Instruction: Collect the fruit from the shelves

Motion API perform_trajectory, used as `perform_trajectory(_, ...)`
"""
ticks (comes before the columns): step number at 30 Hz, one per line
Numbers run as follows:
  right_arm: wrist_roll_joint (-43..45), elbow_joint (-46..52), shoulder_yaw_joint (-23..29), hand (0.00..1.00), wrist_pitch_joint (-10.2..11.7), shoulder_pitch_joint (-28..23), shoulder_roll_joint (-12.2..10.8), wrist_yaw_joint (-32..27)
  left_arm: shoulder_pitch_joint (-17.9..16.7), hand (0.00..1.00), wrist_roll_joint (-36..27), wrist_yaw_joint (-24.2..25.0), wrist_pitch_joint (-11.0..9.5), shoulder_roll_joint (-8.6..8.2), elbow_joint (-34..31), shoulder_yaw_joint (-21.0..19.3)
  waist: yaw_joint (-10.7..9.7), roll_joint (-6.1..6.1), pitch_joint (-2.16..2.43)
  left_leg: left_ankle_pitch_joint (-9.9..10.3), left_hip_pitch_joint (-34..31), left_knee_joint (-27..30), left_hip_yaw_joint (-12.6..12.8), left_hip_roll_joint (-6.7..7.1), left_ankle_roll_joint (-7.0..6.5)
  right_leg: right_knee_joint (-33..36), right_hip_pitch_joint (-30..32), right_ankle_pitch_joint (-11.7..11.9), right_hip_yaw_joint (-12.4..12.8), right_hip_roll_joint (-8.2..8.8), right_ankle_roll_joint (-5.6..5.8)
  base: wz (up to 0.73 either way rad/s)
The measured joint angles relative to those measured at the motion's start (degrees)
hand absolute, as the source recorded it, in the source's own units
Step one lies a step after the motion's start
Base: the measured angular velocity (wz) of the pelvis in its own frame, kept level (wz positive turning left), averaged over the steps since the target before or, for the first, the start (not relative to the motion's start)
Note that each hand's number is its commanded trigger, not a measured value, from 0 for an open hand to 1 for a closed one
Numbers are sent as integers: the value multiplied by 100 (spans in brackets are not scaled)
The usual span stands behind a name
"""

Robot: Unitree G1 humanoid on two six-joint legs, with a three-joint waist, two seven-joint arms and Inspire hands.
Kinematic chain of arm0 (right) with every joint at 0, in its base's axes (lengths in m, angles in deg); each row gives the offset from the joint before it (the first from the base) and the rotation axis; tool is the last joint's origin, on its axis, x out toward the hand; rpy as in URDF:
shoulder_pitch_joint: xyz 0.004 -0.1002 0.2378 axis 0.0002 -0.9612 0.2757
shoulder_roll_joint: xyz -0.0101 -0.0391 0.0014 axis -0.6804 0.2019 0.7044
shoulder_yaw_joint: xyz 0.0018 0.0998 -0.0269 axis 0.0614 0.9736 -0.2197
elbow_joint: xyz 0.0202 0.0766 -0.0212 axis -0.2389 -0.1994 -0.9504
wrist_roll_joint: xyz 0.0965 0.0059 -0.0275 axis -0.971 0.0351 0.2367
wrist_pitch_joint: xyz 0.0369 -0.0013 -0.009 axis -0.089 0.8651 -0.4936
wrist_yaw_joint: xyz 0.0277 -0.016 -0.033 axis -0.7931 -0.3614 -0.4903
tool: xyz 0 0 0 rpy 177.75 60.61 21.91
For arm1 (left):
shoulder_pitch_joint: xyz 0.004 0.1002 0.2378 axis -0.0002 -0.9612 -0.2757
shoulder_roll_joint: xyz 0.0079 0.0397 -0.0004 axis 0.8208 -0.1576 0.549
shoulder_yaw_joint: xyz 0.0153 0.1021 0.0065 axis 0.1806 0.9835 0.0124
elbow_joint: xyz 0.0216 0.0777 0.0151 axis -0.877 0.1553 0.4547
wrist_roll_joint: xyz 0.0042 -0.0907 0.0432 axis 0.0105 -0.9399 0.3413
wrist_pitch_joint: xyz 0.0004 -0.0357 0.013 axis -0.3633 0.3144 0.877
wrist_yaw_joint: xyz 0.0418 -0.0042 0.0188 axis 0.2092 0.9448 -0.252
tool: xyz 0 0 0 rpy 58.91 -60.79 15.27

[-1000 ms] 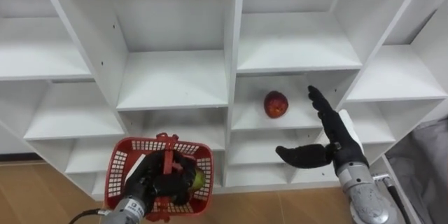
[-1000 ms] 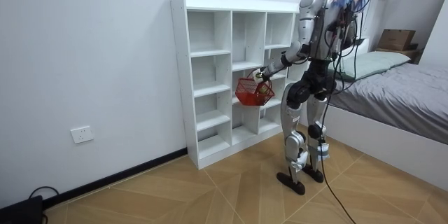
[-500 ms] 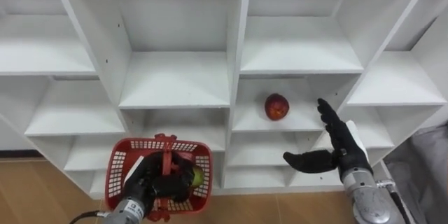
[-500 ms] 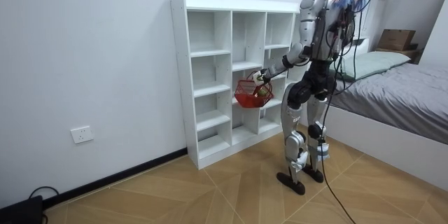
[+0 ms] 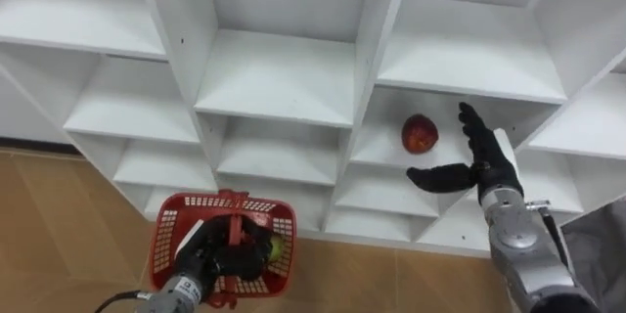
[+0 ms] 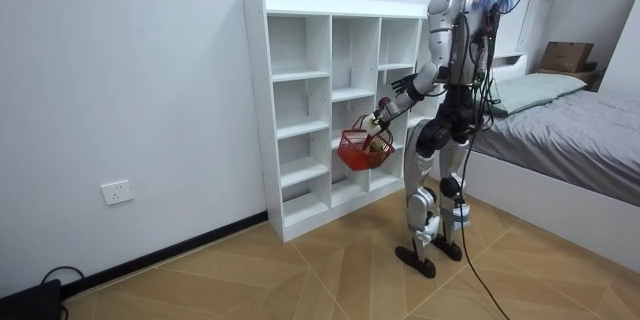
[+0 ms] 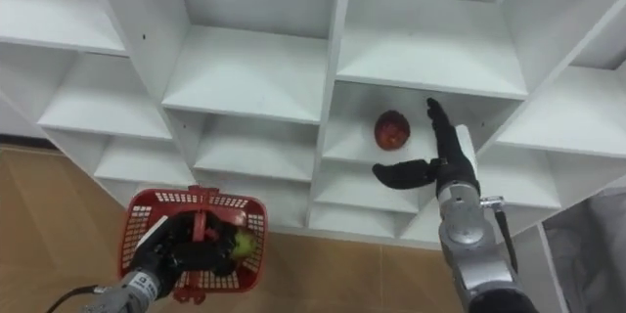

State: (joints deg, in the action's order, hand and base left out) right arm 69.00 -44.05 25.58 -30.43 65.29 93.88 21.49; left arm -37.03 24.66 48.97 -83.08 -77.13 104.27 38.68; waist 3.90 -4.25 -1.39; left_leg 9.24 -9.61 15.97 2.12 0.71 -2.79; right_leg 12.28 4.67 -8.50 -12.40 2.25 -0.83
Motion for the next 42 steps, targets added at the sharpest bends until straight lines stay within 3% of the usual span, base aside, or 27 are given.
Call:
perform_trajectory(5, -201, -154, 0, 0, -16, 320, 313, -22, 135, 100, -7, 6, 64, 0, 35, 5, 171, 104, -69, 8, -502, 276, -8, -10, -18, 337, 525, -26, -49, 38, -36, 0)
perform_trajectory(6, -232, -193, -2, 0, -23, 343, 321, -38, 138, 100, -9, 6, 75, 3, 79, 20, 258, 101, -71, 4, -531, 270, 17, -8, -22, 406, 589, -45, -29, 53, -46, -7)
perform_trajectory(12, -223, -254, -14, 0, -26, 564, 323, -233, 157, 100, -17, 3, 93, 72, 402, 55, 330, 61, -93, -8, -882, 421, 19, 19, -27, 818, 1037, -209, -45, 150, -94, 2)
perform_trajectory(21, -175, -455, -14, 0, -26, 939, 332, -459, 231, 100, -5, -6, 144, 106, 523, 426, 373, 57, -99, -12, -1254, 568, 21, 10, -21, 933, 1397, -221, -89, 174, -105, 2)
perform_trajectory(31, -116, -458, -14, 0, -27, 1031, 375, -572, 499, 100, 61, -3, 146, 101, 515, 472, 410, 62, -102, -14, -1470, 548, 76, 0, -24, 950, 1655, -221, -29, 166, -108, -3)
perform_trajectory(35, 103, -467, -13, 0, -161, 1185, 417, -572, 621, 100, 261, 7, 185, 96, 533, 465, 411, 49, -110, -16, -1473, 503, 104, 1, -26, 954, 1692, -221, 3, 167, -107, -2)
perform_trajectory(42, 103, -440, -12, 0, -210, 1573, 534, -752, 706, 100, 259, 6, 386, 96, 652, 446, 397, -67, -177, -24, -1481, 481, 161, -2, -28, 974, 1739, -221, 51, 170, -107, -3)
